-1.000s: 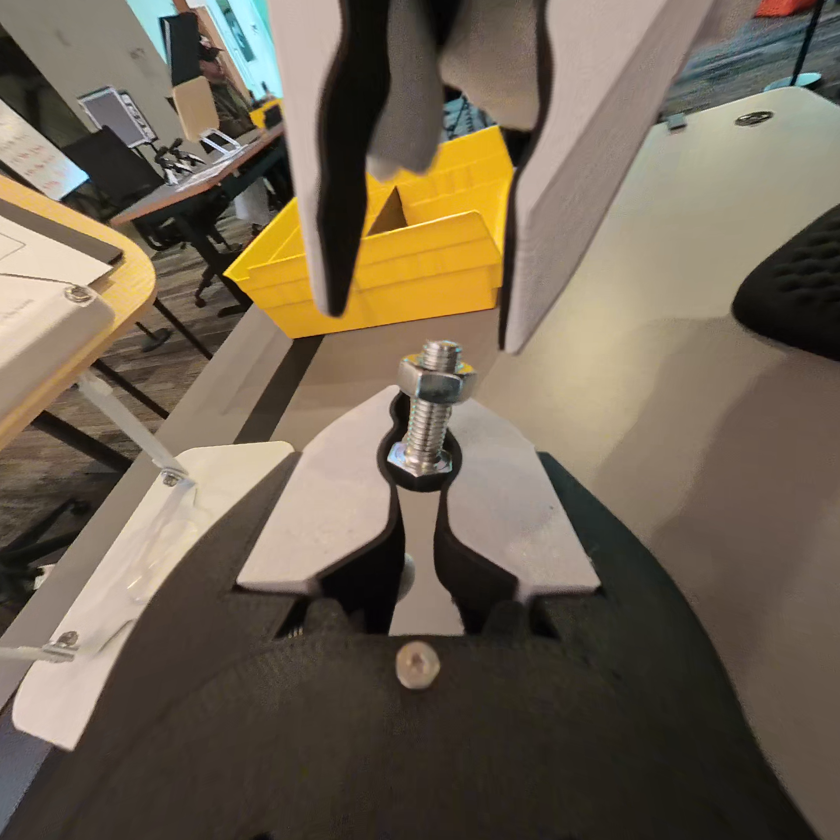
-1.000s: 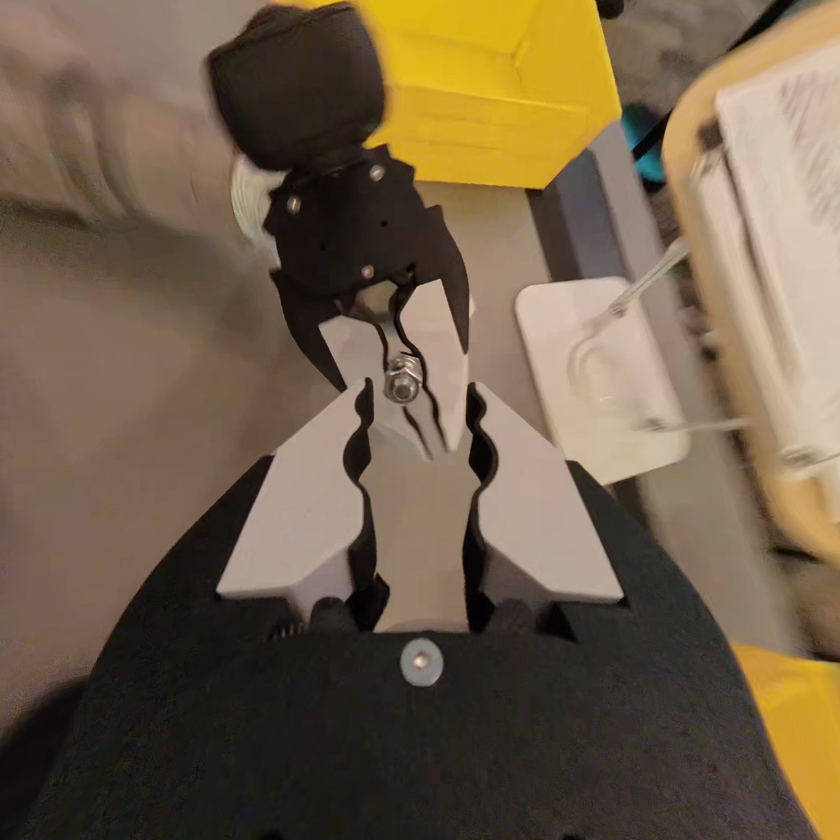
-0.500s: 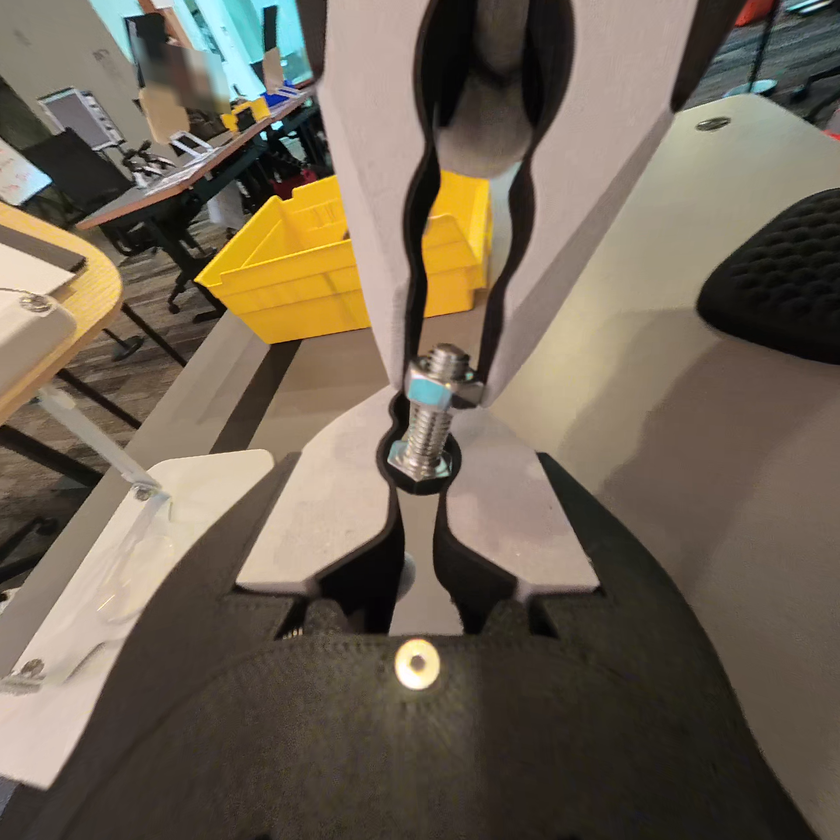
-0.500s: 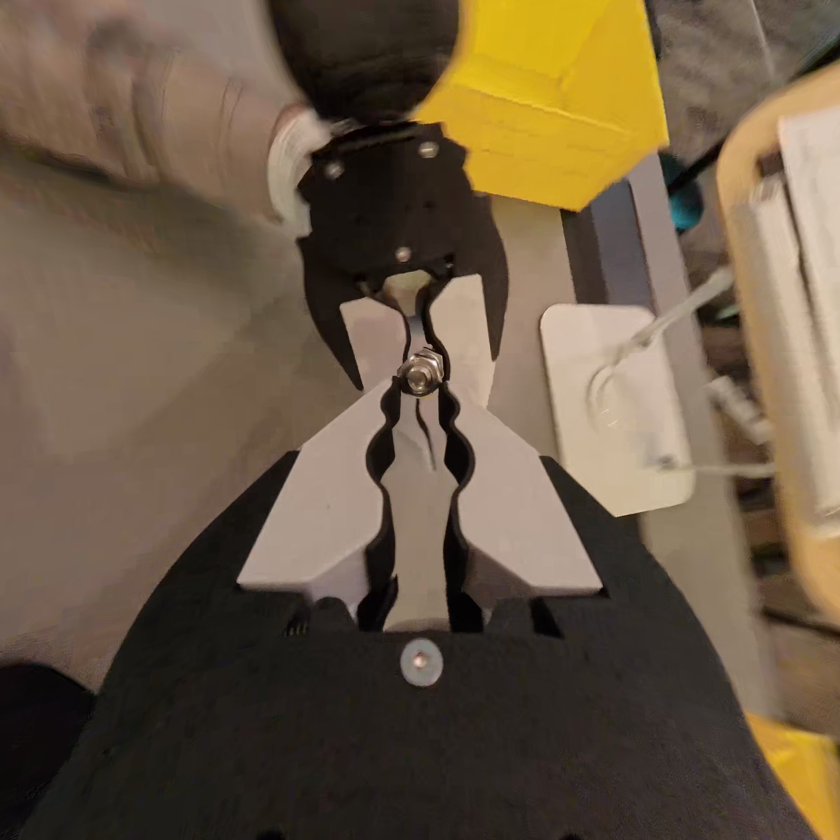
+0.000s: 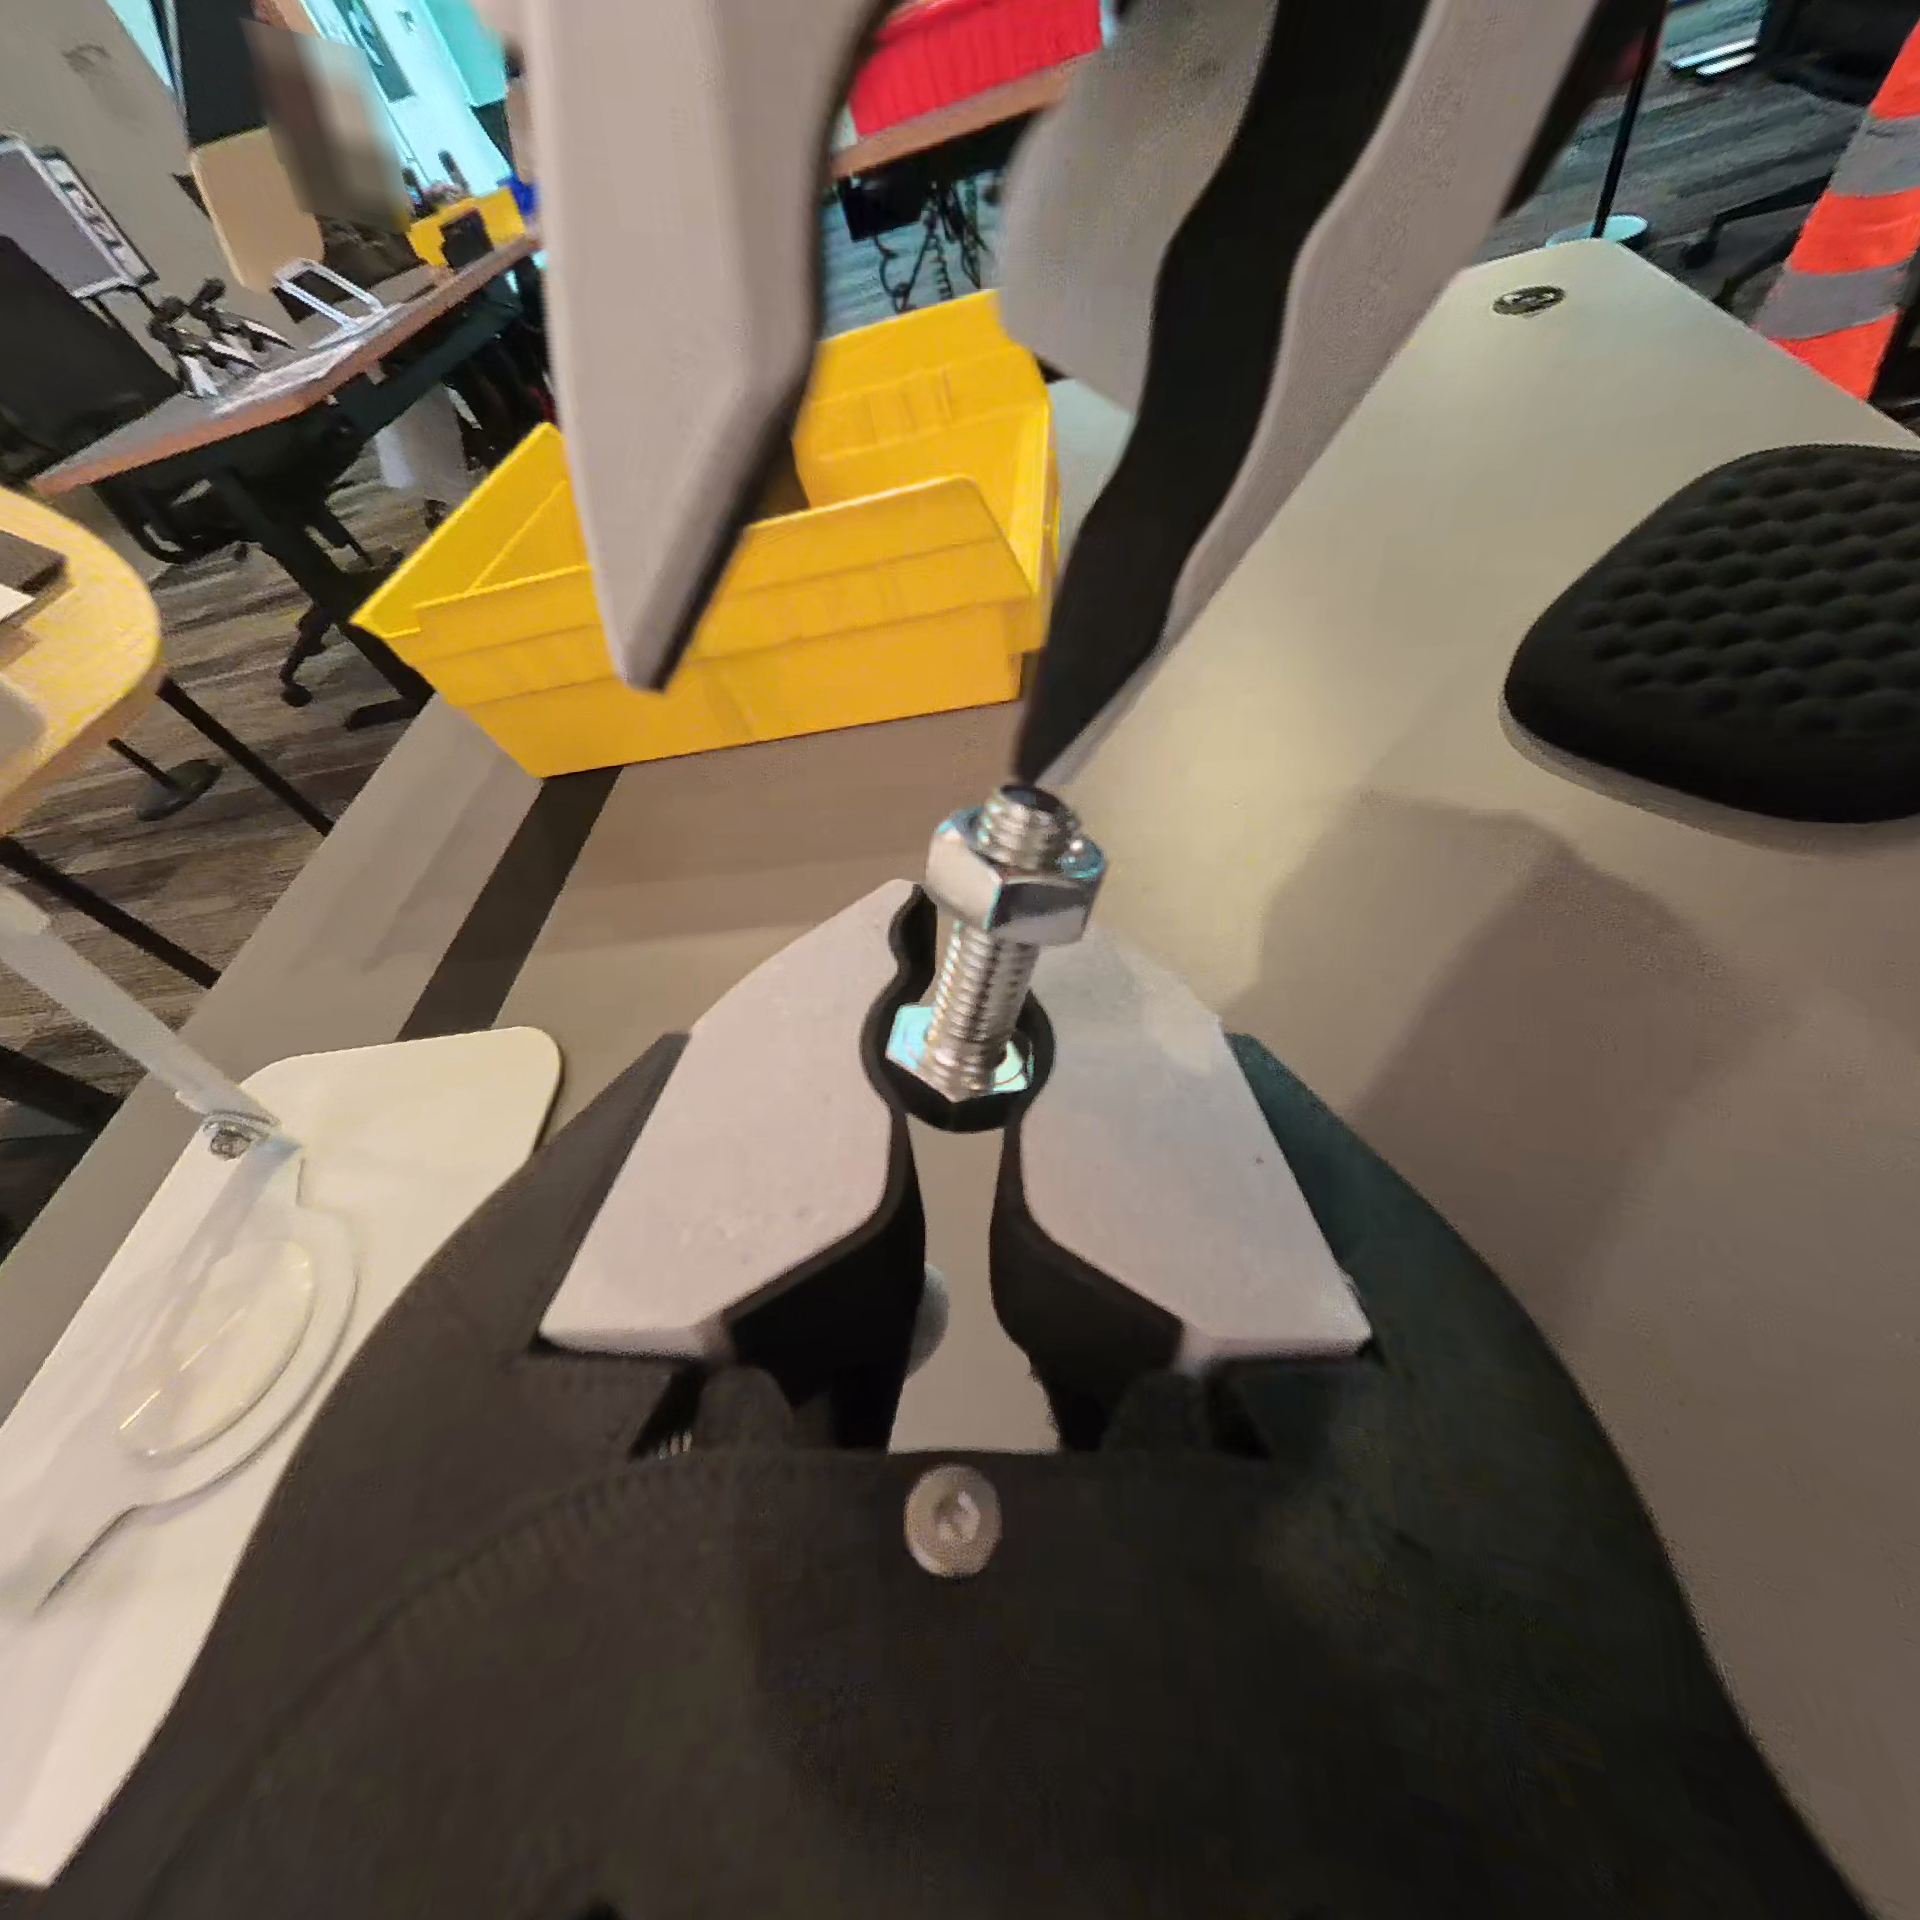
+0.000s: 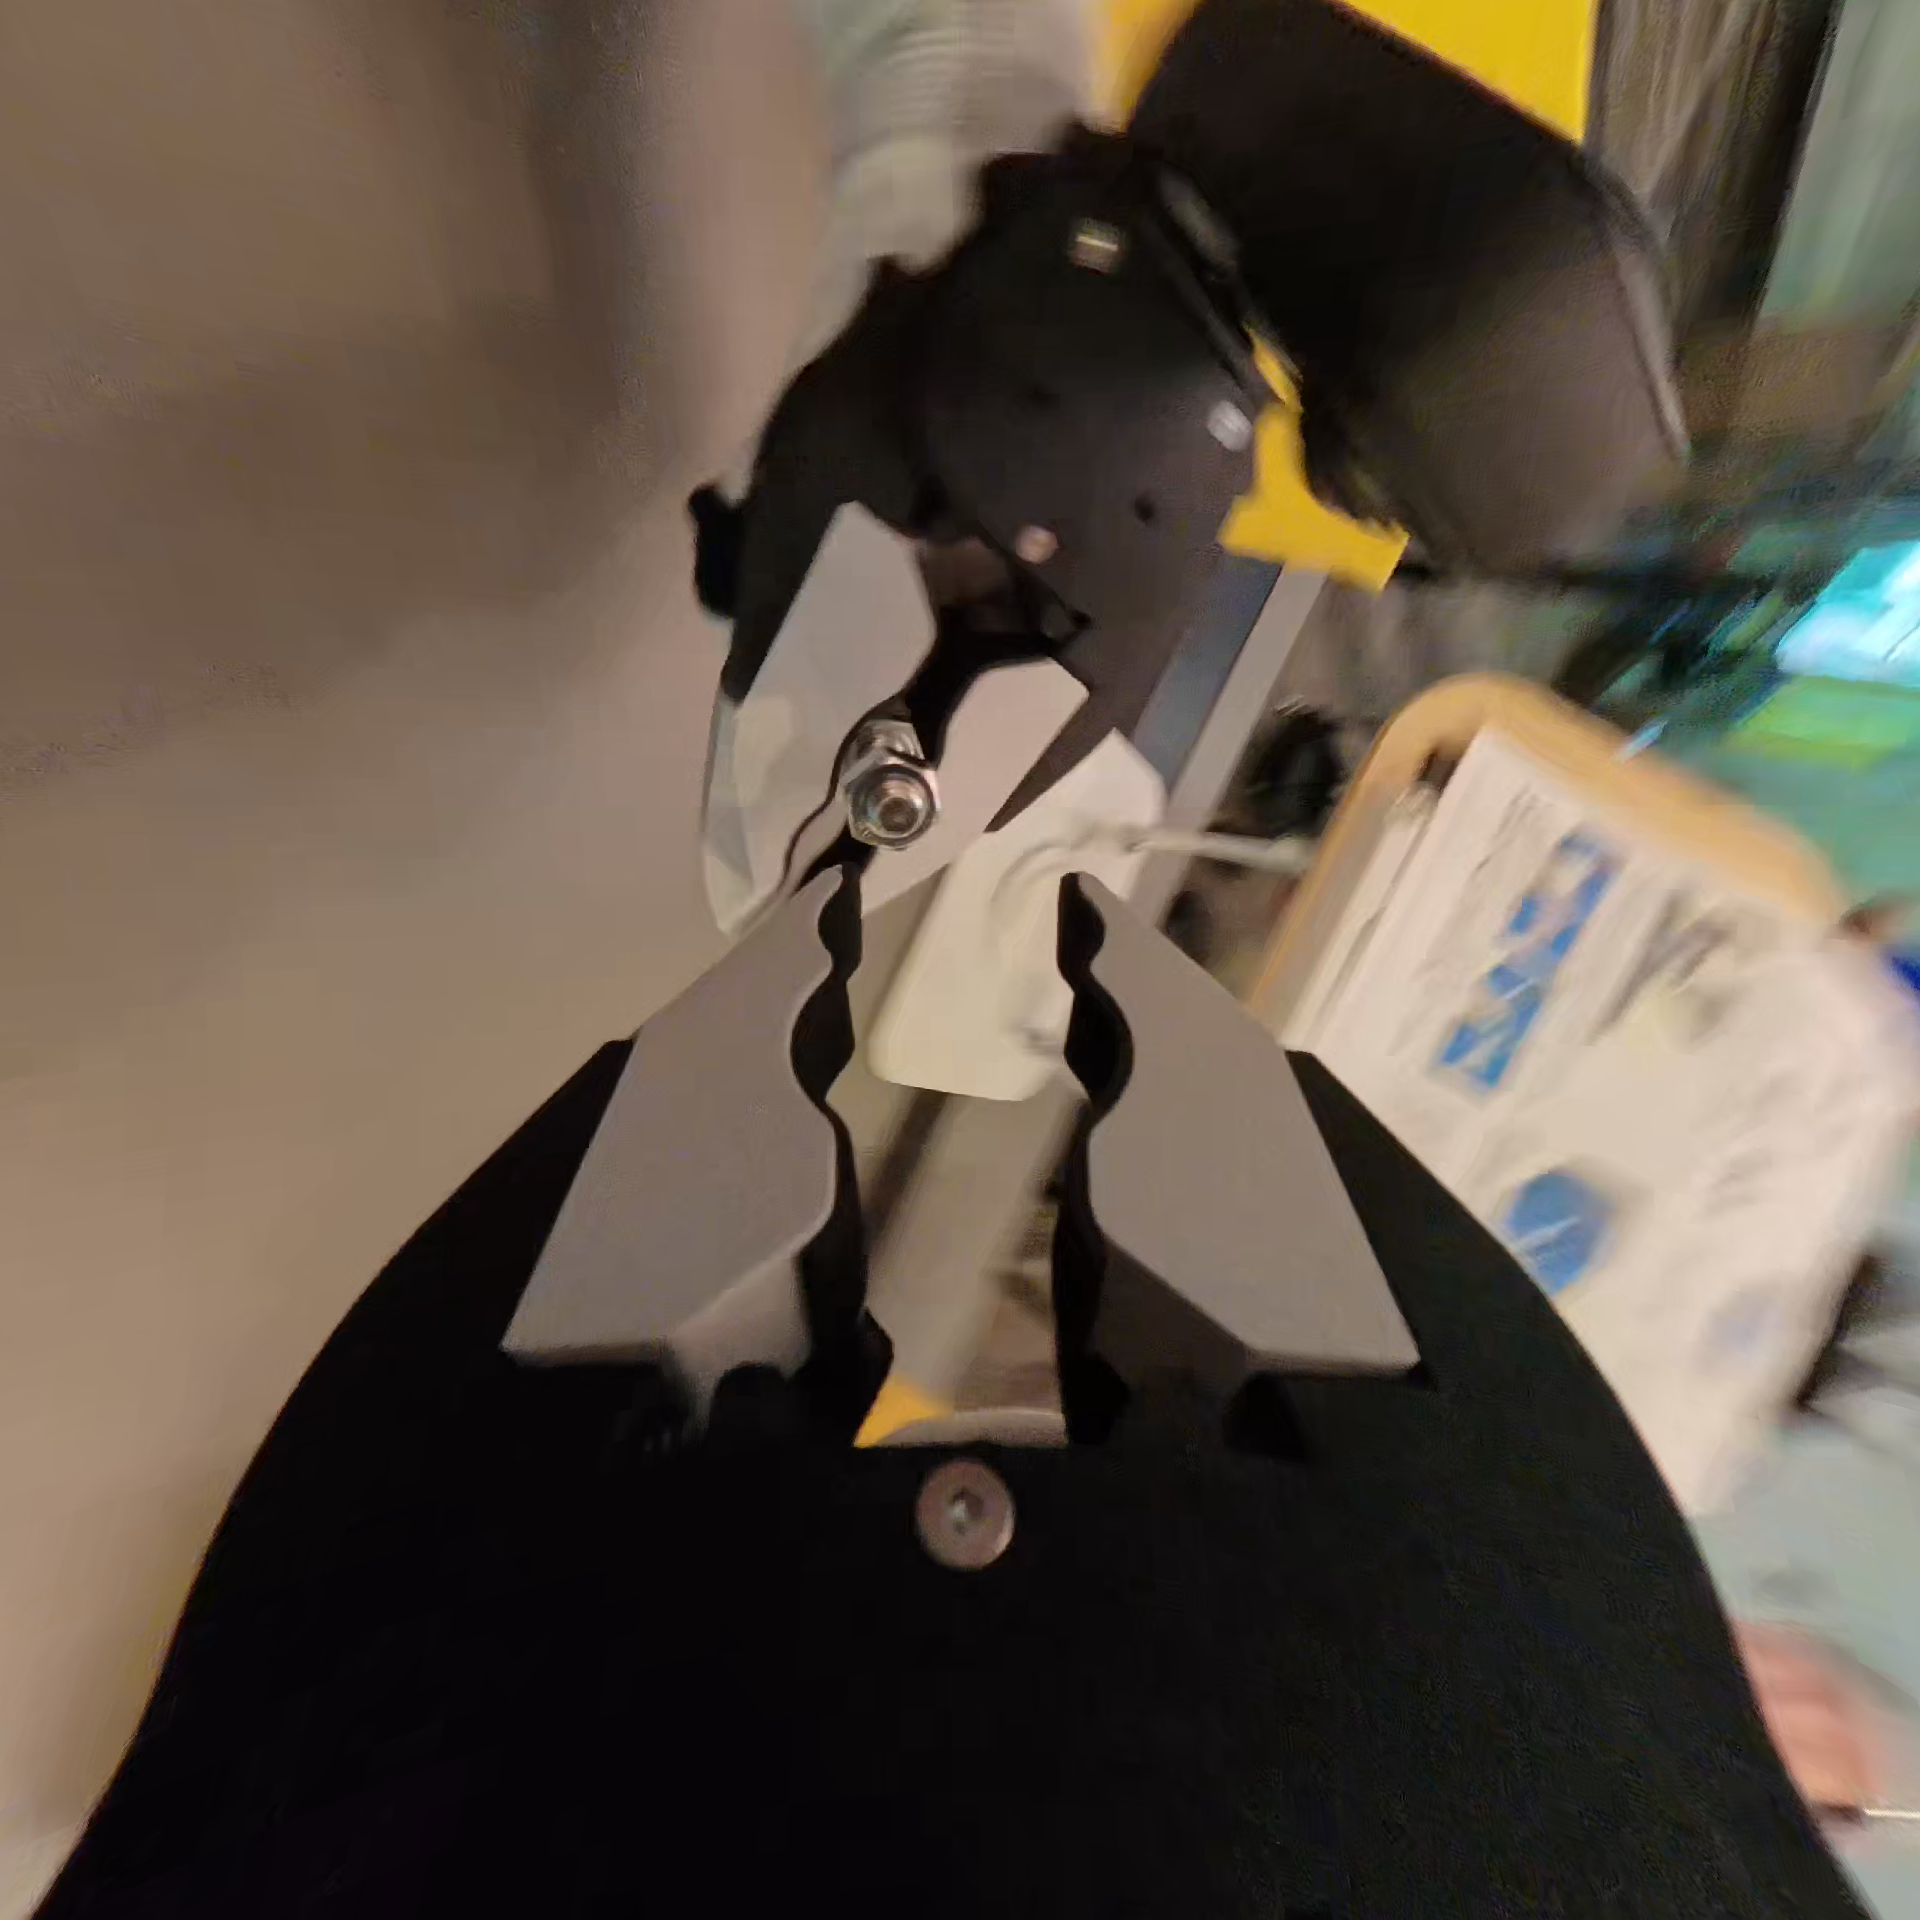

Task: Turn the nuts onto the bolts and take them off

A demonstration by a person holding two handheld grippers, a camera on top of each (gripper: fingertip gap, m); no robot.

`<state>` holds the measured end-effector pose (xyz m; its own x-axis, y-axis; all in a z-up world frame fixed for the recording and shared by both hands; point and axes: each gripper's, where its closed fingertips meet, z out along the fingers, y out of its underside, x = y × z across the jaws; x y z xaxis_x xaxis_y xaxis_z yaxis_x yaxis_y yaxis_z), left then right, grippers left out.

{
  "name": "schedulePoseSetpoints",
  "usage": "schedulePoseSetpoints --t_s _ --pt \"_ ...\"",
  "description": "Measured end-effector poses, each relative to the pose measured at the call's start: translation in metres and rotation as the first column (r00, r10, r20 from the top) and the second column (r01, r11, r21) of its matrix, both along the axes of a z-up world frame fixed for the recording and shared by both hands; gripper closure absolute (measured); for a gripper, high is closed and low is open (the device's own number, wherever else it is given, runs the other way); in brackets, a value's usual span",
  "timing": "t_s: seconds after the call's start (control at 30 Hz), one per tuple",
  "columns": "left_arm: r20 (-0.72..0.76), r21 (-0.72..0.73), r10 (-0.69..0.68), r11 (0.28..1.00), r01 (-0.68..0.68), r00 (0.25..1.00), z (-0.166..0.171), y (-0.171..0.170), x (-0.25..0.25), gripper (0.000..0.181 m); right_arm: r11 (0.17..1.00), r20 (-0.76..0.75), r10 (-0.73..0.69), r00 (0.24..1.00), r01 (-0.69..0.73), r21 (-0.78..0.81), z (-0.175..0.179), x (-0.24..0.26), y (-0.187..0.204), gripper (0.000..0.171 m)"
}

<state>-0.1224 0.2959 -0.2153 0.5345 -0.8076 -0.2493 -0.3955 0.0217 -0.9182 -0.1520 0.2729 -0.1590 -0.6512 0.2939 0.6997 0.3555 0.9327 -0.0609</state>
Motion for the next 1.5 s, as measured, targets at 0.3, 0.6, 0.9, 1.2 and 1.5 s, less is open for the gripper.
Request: schedulePoseSetpoints --t_s 0.3,0.6,0.9,1.2,1.5 --pt "0.000 0.089 0.138 0.986 -0.138 0.990 0.009 0.018 -0.010 0.171 0.336 0.191 -0.524 0.830 0.408 -0.849 -0.015 -0.002 -0.004 0.132" --pt "-0.015 0.059 0.102 0.993 -0.101 0.995 0.004 0.014 -0.007 0.172 0.487 0.093 -0.462 0.882 0.340 -0.805 -0.017 -0.006 -0.009 0.155" --pt "-0.042 -0.068 -0.066 0.996 0.063 0.997 -0.017 -0.008 0.013 0.171 0.866 0.168 0.356 0.919 -0.392 0.310 -0.028 0.009 -0.011 0.155" --pt "0.054 -0.001 0.066 0.998 -0.066 0.996 0.005 0.010 -0.006 0.172 0.961 -0.049 0.171 0.984 -0.156 0.228 0.004 -0.004 0.003 0.126" --pt "0.290 0.055 0.255 0.958 -0.282 0.922 0.046 0.031 -0.036 0.172 0.443 -0.245 -0.584 0.773 0.051 -0.895 0.033 -0.014 0.006 0.130"
